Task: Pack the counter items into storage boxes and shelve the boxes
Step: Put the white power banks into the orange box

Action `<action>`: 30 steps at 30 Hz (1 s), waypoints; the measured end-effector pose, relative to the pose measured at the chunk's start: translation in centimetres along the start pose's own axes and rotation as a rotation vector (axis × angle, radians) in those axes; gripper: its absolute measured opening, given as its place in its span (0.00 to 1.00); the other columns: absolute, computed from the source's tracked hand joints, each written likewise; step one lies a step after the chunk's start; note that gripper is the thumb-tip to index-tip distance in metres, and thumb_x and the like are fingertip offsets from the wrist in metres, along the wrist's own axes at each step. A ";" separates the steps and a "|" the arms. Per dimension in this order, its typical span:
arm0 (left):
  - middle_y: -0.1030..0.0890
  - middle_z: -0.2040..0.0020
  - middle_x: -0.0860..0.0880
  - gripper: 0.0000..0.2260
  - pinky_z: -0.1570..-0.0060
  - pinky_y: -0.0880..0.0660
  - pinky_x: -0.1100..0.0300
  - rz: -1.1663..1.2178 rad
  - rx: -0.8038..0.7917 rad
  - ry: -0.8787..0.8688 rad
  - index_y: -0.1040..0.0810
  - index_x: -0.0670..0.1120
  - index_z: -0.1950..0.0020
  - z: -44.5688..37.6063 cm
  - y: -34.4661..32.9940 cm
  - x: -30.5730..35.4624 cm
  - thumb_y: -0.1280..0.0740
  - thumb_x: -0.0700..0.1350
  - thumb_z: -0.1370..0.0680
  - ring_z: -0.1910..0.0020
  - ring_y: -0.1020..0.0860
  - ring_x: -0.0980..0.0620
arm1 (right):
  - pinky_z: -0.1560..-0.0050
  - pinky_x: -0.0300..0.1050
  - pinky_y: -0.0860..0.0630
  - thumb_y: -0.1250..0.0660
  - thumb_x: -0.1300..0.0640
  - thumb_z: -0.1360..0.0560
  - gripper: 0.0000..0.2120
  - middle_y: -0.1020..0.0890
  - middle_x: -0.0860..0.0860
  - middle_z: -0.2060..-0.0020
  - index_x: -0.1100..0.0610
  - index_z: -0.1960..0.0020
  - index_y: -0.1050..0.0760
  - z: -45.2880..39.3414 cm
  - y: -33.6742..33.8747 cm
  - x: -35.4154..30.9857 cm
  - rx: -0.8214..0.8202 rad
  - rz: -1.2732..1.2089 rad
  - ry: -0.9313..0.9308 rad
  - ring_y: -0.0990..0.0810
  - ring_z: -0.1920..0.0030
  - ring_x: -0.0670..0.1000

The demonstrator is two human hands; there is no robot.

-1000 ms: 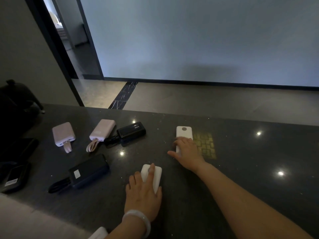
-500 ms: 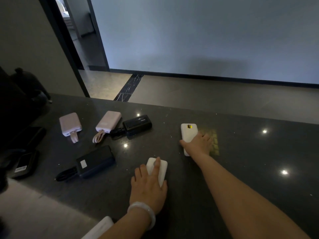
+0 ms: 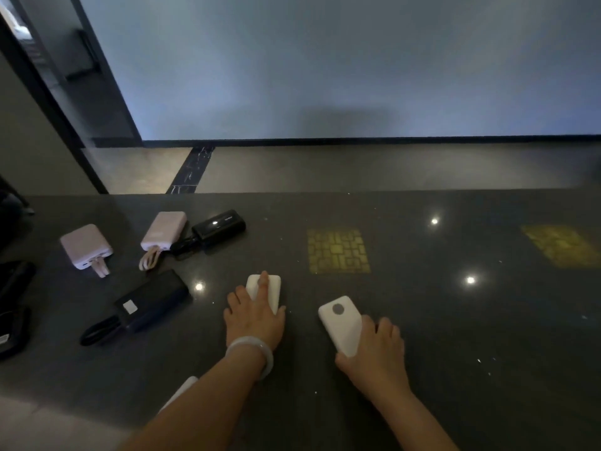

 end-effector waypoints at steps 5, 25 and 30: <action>0.41 0.30 0.40 0.37 0.33 0.37 0.44 0.001 -0.072 -0.024 0.56 0.57 0.22 0.8 0.5 0.3 0.38 0.62 0.23 0.31 0.39 0.40 | 0.37 0.48 0.37 0.31 0.37 0.37 0.40 0.36 0.50 0.40 0.48 0.31 0.41 6.1 0.6 3.8 0.005 -0.084 -0.125 0.37 0.38 0.53; 0.33 0.41 0.47 0.33 0.46 0.35 0.56 0.437 -0.344 -0.756 0.48 0.61 0.24 22.2 -0.5 10.6 0.34 0.59 0.24 0.44 0.39 0.52 | 0.39 0.50 0.30 0.26 0.38 0.37 0.41 0.36 0.46 0.46 0.47 0.30 0.40 32.2 9.7 13.1 0.399 -0.272 -0.599 0.37 0.45 0.47; 0.36 0.46 0.53 0.32 0.47 0.34 0.59 0.491 -0.416 -1.026 0.47 0.66 0.26 30.1 0.9 16.4 0.35 0.61 0.25 0.44 0.36 0.53 | 0.39 0.50 0.30 0.26 0.39 0.36 0.41 0.33 0.46 0.41 0.45 0.29 0.40 39.6 14.6 17.8 0.609 -0.316 -0.702 0.36 0.43 0.46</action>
Point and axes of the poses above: each hand's wrist, its own z-axis away from the middle knuckle, its own y-axis out of the back of the hand, x = y × z, the point moved 9 cm from there along -z, towards the middle knuckle
